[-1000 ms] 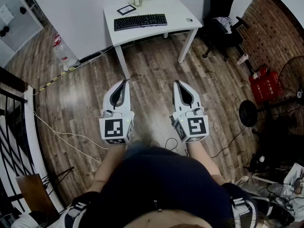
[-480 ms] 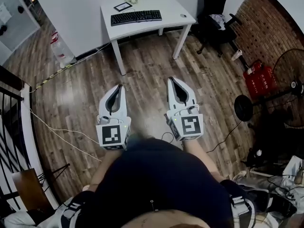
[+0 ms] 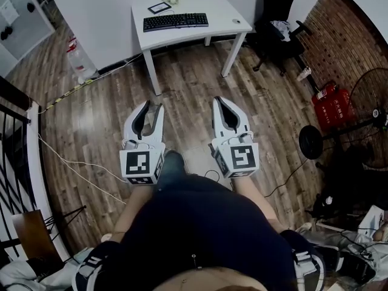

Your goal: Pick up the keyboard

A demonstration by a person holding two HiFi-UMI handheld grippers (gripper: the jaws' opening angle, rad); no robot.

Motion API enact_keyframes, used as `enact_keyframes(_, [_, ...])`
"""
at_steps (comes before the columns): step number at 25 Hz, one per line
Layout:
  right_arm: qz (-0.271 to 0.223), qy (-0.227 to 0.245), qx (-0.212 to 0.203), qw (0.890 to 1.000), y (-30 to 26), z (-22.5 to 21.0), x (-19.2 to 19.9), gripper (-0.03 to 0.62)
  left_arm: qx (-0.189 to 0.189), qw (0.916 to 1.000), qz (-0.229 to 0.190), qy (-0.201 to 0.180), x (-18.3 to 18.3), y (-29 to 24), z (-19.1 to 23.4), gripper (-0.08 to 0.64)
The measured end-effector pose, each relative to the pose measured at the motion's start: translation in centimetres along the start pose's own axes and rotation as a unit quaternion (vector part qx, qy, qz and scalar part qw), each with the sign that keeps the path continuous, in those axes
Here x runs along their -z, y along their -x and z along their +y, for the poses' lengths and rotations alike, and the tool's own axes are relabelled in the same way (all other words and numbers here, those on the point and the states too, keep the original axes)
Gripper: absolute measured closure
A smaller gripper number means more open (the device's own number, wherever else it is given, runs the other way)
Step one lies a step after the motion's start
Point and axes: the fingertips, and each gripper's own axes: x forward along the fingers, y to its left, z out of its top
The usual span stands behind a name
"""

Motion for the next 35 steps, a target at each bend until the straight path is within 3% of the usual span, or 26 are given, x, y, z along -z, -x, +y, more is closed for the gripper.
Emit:
enact_keyframes(9, [0.009,0.004,0.003,1.000,-5.2,-1.9,2.1,0.581,0.012,0.9997,-0.002,0.021,1.7,-5.1,2.9,0.391])
enact_keyframes(27, [0.034,0.006,0.009,0.999,-28.7,-6.2,5.0,0.580,0.010,0.9995,-0.006,0.028,2.7,-24.7,18.4,0.388])
enact_keyframes(35, [0.042,0.002,0.023,0.999,-35.7,-7.8,6.4,0.580,0.023,0.9992,-0.001,0.033,3.6,-30.6,22.6,0.388])
